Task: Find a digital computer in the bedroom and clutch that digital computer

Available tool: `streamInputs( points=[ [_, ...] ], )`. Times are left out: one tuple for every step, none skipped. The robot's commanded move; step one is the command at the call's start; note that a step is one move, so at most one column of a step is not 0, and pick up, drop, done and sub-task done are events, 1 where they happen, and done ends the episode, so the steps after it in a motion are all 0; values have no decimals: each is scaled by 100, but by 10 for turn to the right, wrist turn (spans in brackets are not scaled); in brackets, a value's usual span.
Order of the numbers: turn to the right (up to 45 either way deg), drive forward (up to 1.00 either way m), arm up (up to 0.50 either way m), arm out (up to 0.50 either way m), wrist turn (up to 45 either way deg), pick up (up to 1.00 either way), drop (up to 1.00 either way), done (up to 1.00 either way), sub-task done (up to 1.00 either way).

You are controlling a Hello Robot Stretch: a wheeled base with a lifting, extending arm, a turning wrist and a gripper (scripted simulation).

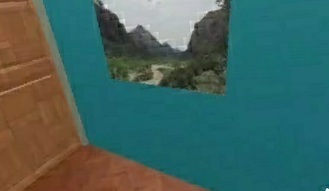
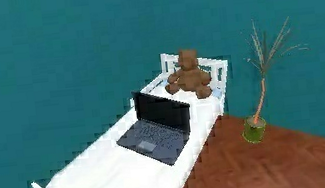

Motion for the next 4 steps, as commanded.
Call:
streamInputs(
  points=[
    [450, 0, 0, 0, 0, 0, 0, 0, 0],
    [450, 0, 0, 0, 0, 0, 0, 0, 0],
    [300, 0, 0, 0, 0, 0, 0, 0, 0],
    [0, 50, 0, 0, 0, 0, 0, 0, 0]
  ],
)
